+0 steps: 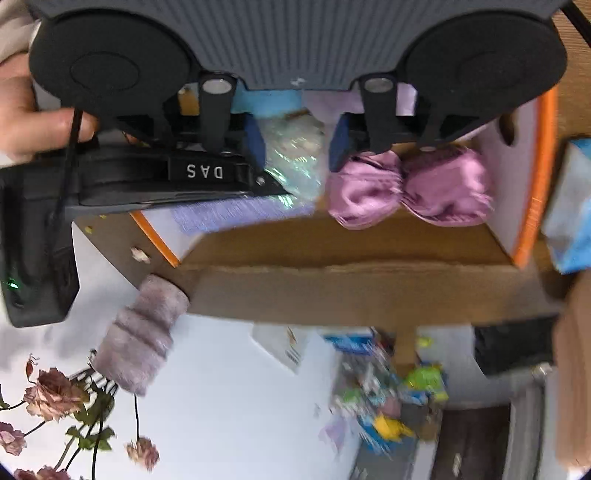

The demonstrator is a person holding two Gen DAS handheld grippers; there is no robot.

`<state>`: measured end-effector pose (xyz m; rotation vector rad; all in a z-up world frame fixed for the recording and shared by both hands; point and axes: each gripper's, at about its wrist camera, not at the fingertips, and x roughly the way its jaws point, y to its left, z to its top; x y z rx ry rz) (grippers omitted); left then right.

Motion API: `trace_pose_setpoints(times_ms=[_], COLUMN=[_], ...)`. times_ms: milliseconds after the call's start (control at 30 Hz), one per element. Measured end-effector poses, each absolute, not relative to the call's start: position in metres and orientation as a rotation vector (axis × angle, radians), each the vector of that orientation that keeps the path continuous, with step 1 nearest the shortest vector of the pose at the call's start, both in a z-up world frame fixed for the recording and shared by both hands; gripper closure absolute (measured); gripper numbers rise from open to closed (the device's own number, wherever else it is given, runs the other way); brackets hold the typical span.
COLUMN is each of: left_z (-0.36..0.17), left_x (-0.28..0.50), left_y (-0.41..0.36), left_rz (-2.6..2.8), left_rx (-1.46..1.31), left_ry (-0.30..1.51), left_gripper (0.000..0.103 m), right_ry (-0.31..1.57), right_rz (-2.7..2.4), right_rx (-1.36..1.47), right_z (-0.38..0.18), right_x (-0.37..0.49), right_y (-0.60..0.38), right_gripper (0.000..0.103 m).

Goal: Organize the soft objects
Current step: 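Carry the clear bag with the left tool into the box and release, then withdraw the open left tool from the box above the table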

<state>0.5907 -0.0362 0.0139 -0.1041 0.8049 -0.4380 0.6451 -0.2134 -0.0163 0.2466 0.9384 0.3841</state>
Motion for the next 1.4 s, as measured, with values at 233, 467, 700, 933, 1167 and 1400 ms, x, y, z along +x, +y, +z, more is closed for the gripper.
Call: trace_pose_setpoints(times_ms=[233,467,700,933,1167,1400], left_z=[0.047,0.114,0.154,0.147,0.105,0.07], left_x=[0.556,0.473,0.378,0.284,0.173,0.112], left_y=[-0.015,0.009,0.012,0.01,0.016,0.026], left_rz=[-0.407,-0.4,-0.389,-0.368,-0.368,-0.354], left_rx=[-0.094,-0.061,-0.006,0.018,0.001,-0.093], left_ry=[0.753,0.639,0.536,0.46,0.368,0.393], left_gripper=[0.045,0.032,0.026,0.024,0.019,0.018], right_ry=[0.873,0.722,0.606,0.514,0.419,0.443], right_rz=[0.391,0.353,0.314,0.316,0.351,0.357], right_rx=[0.281,0.216,0.14,0.098,0.045,0.12], right_z=[0.019,0.098,0.146,0.143,0.106,0.055], right_x=[0.627,0.534,0.42,0.315,0.197,0.119], right_y=[-0.226,-0.273,-0.309,-0.309,-0.296,-0.287], right_gripper=[0.065,0.06,0.053,0.053,0.048,0.047])
